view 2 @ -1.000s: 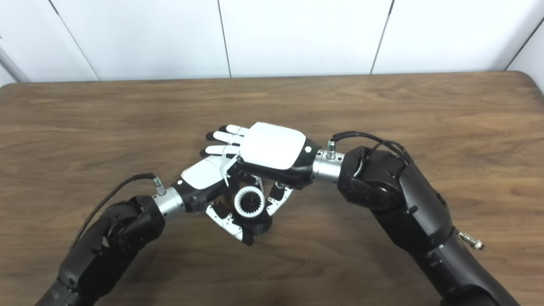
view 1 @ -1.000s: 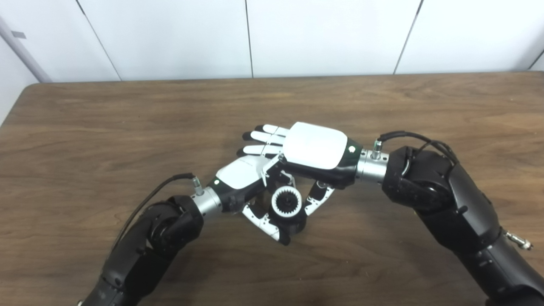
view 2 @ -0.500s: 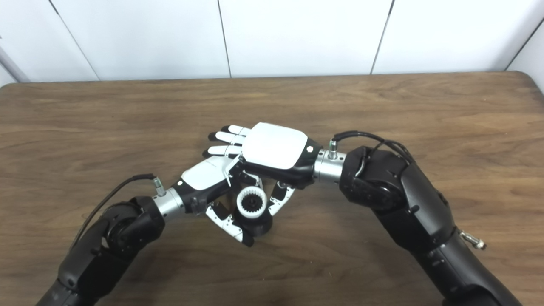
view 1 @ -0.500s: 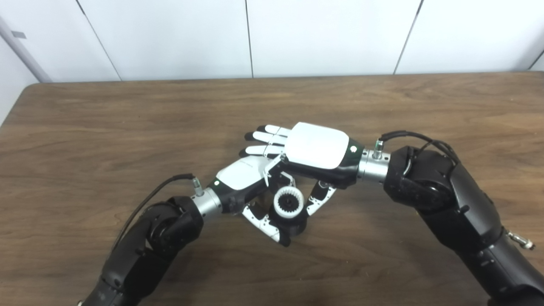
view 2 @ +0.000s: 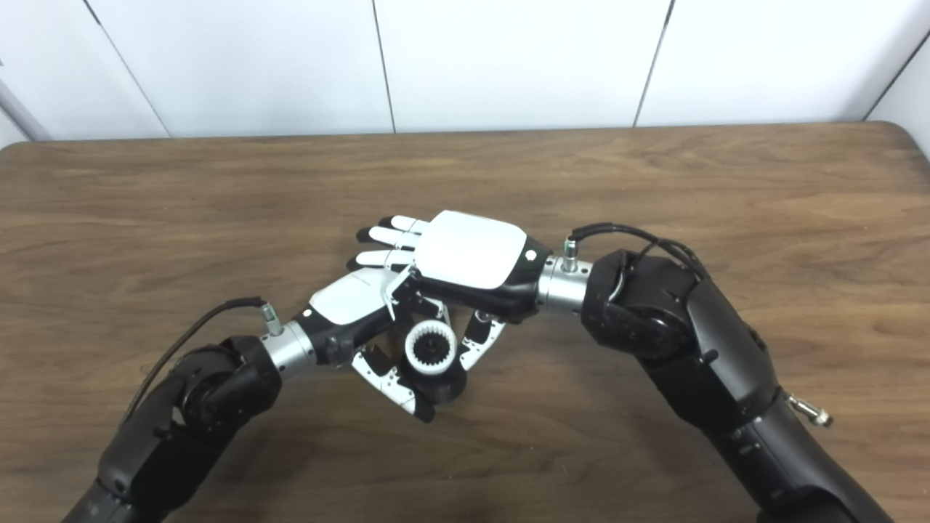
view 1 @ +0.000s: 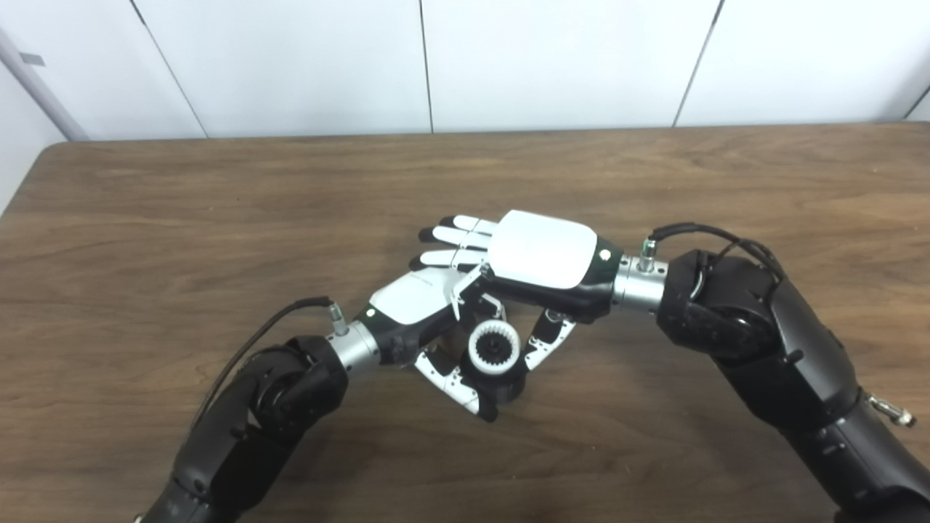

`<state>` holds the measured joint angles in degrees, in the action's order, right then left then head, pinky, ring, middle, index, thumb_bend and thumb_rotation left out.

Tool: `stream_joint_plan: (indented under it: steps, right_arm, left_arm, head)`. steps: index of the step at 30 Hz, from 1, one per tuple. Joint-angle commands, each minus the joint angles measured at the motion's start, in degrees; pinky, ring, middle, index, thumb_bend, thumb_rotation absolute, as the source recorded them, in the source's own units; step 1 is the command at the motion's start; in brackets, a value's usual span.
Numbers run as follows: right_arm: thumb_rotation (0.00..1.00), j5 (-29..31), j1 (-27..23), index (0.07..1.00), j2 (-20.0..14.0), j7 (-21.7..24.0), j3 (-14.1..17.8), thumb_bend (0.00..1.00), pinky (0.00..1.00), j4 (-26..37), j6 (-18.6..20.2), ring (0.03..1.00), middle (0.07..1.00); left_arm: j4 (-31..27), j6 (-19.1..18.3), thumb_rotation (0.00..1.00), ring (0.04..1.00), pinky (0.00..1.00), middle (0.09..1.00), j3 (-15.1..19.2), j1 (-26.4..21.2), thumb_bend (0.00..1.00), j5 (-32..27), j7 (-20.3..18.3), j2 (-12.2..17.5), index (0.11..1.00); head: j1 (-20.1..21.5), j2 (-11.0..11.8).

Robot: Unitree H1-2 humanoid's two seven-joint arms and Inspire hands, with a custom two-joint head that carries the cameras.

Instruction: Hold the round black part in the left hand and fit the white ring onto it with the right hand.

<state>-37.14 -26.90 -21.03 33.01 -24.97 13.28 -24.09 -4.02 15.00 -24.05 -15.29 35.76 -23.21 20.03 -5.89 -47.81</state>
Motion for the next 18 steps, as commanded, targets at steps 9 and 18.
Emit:
stream_joint_plan:
  steps: [9, 18]
  right_arm:
    - [0.14, 1.34, -1.74, 0.483, -0.06, 0.62, 0.17, 0.52, 1.0, 1.02, 0.64, 1.0, 0.927]
    - [0.14, 2.44, -1.94, 0.483, -0.46, 0.61, 0.49, 0.53, 1.0, -0.12, 0.32, 1.0, 0.928]
  left_arm:
    - [-2.7, 0.23, 0.06, 1.0, 1.0, 0.941, 0.18, -1.45, 0.52, 0.1, 0.44, -0.47, 0.482]
    - [-3.15, -0.29, 0.06, 1.0, 1.0, 0.948, -0.13, -1.5, 0.52, 0.55, -0.1, -0.52, 0.482]
  head:
    - [-0.12, -0.39]
    - [-0.18, -0.51]
